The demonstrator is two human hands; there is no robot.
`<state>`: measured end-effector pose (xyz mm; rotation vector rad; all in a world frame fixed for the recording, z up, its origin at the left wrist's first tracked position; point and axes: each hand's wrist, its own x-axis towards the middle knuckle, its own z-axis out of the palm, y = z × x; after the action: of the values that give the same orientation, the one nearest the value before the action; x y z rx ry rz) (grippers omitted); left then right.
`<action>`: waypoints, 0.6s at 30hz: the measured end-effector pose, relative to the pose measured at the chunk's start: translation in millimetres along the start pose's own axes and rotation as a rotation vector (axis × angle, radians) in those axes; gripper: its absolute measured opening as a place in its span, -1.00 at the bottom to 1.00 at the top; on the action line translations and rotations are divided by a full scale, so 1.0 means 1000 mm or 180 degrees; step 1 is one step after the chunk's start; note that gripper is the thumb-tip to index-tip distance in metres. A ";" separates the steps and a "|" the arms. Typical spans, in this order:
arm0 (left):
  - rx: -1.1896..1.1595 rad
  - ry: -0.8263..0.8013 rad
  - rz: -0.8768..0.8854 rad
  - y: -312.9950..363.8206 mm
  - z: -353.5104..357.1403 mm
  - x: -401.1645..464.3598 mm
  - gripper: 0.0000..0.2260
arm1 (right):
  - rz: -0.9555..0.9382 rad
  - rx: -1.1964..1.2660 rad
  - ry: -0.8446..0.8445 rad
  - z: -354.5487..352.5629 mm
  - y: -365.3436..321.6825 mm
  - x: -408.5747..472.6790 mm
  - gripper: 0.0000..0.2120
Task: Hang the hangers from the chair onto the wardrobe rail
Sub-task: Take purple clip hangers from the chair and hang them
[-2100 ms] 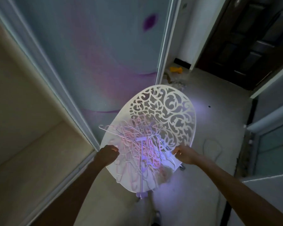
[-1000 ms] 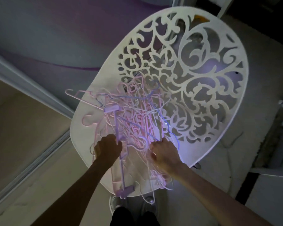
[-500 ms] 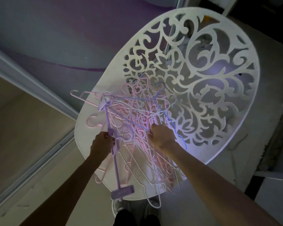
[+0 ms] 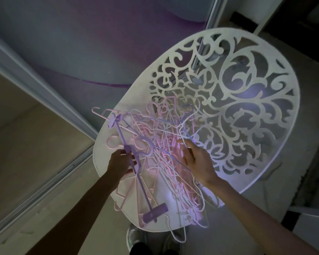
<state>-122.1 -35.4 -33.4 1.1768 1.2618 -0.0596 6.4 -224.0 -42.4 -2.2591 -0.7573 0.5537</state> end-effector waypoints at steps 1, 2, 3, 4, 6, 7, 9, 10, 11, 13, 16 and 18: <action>-0.0089 -0.0079 0.0006 0.001 0.001 -0.003 -0.88 | 0.0063 0.0267 -0.0020 -0.003 -0.006 -0.002 -0.78; -0.0175 -0.0184 0.0020 0.003 0.002 -0.007 -0.82 | 0.0149 0.0592 -0.0084 -0.007 -0.014 -0.006 -0.78; -0.0254 -0.0298 0.0044 0.005 0.004 -0.012 -0.78 | 0.0219 0.0891 -0.0185 -0.010 -0.023 -0.010 -0.78; -0.0330 -0.0402 0.0086 0.009 0.006 -0.018 -0.76 | 0.0237 0.1129 -0.0295 -0.013 -0.034 -0.013 -0.78; -0.0528 -0.0608 0.0175 0.016 0.012 -0.026 -0.79 | 0.0209 0.1386 -0.0528 -0.014 -0.049 -0.016 -0.78; -0.0656 -0.0705 0.0204 0.020 0.015 -0.028 -0.81 | 0.0201 0.1454 -0.0648 -0.012 -0.054 -0.017 -0.80; -0.0764 -0.0839 0.0251 0.025 0.020 -0.032 -0.80 | 0.0200 0.1393 -0.0837 -0.007 -0.059 -0.019 -0.79; -0.0797 -0.0899 0.0307 0.027 0.022 -0.033 -0.78 | 0.0186 0.1317 -0.0916 -0.004 -0.061 -0.021 -0.77; -0.0834 -0.0974 0.0383 0.028 0.024 -0.034 -0.76 | 0.0166 0.1277 -0.0974 -0.003 -0.063 -0.024 -0.76; -0.0901 -0.1101 0.0464 0.029 0.025 -0.037 -0.77 | 0.0114 0.1332 -0.1036 -0.008 -0.066 -0.028 -0.78; -0.0980 -0.1189 0.0515 0.027 0.023 -0.037 -0.82 | -0.0058 0.1196 -0.1231 -0.022 -0.070 -0.034 -0.76; -0.1106 -0.1346 0.0674 0.024 0.019 -0.036 -0.86 | 0.0059 0.1308 -0.1366 -0.034 -0.074 -0.038 -0.79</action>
<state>-107.5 -57.1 6.1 0.9275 0.7355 0.0633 -29.1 -220.5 39.5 -1.7868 -0.7442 1.1163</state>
